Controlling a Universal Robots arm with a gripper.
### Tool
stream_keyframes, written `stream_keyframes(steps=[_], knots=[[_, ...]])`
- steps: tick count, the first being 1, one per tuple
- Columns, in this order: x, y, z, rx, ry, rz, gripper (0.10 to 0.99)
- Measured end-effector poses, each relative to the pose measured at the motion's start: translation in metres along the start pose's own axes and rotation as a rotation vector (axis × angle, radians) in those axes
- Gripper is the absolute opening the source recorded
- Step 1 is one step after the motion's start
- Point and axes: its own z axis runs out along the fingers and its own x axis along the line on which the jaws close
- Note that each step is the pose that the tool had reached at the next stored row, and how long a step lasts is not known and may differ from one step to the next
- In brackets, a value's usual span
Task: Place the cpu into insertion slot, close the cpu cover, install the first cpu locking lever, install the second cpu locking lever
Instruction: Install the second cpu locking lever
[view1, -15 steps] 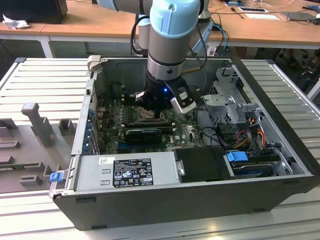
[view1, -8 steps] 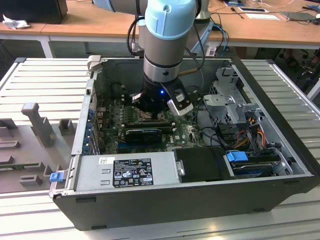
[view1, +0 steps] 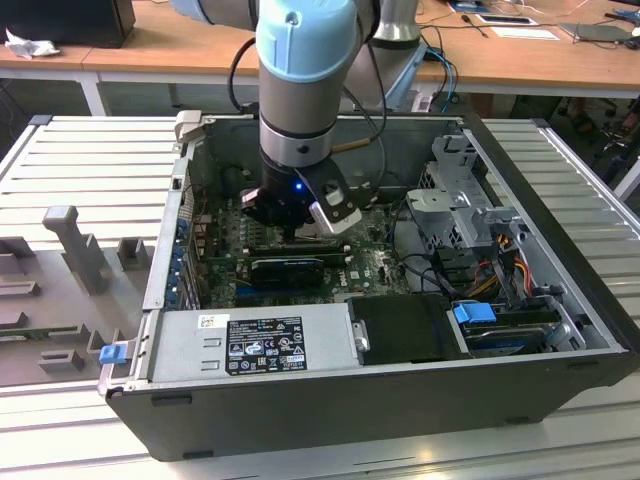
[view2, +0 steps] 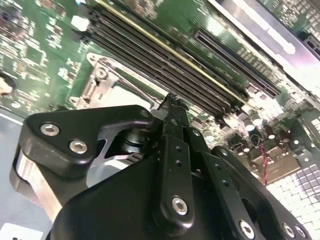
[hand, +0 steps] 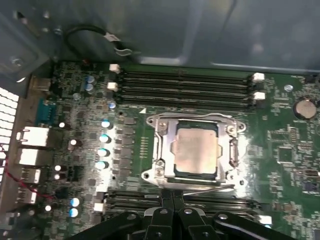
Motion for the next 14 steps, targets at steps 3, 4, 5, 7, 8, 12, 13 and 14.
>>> stream_keyframes(steps=[3,4,5,7,8,12,13,14], knots=[[0.0067,-0.0010,0.0068,-0.008,0.0010,-0.007,0.106],[0.0088,-0.0015,0.0097,-0.010,0.0011,-0.008,0.106],[0.0098,-0.0022,0.0134,-0.011,0.0011,-0.009,0.106],[0.0110,-0.0032,0.0193,-0.012,0.0011,-0.009,0.106],[0.0116,-0.0034,0.0204,-0.013,0.0011,-0.009,0.106],[0.0135,-0.0041,0.0244,-0.023,0.0005,-0.011,0.106],[0.0135,-0.0045,0.0265,-0.028,0.0001,-0.011,0.106],[0.0136,-0.0049,0.0278,-0.029,0.0005,-0.011,0.106]])
